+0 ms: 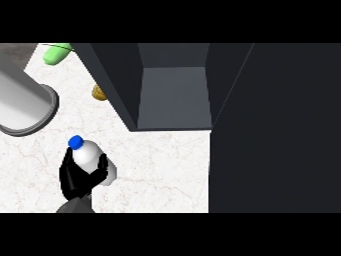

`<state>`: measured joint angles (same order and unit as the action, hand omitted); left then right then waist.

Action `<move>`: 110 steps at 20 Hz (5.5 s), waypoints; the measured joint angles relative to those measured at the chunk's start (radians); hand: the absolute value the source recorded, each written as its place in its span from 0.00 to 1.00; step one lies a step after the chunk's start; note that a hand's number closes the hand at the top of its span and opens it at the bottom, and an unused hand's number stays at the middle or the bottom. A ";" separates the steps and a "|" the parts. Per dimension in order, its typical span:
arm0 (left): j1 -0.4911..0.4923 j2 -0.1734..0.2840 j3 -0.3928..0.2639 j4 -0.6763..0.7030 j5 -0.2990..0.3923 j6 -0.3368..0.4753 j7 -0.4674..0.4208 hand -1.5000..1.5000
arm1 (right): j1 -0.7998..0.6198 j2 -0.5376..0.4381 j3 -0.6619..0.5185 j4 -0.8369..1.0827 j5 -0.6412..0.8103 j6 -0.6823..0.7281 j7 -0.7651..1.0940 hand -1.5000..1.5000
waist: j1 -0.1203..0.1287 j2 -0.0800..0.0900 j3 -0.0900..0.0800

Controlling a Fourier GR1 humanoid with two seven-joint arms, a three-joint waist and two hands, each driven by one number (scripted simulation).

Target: Pick up the bottled water, place it into the cabinet and close the cabinet

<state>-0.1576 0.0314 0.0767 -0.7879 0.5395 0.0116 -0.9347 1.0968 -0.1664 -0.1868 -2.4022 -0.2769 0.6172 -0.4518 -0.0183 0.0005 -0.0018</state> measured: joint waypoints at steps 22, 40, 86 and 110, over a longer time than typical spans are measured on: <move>0.047 -0.026 -0.400 -0.630 -0.127 0.135 0.418 1.00 | -0.045 0.018 0.024 0.003 -0.013 -0.020 0.023 0.00 | 0.019 -0.005 0.002; -0.395 -0.031 -0.664 -0.694 -0.127 0.756 0.714 1.00 | -0.124 0.003 -0.008 0.013 -0.025 -0.014 0.074 0.00 | -0.005 0.001 0.001; -0.997 -0.026 -0.415 0.486 -0.041 0.646 0.425 0.00 | -0.235 -0.006 -0.091 0.046 -0.131 0.037 0.152 0.00 | -0.036 0.015 0.001; -0.846 -0.031 -0.441 0.159 0.068 0.440 0.396 0.00 | -0.222 -0.019 -0.121 0.039 -0.153 0.052 0.169 0.00 | 0.006 -0.006 0.001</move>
<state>-1.0037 0.0002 -0.3639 -0.6289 0.6079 0.4511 -0.5389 0.8743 -0.1854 -0.3083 -2.3629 -0.4301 0.6694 -0.2826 -0.0124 -0.0059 -0.0009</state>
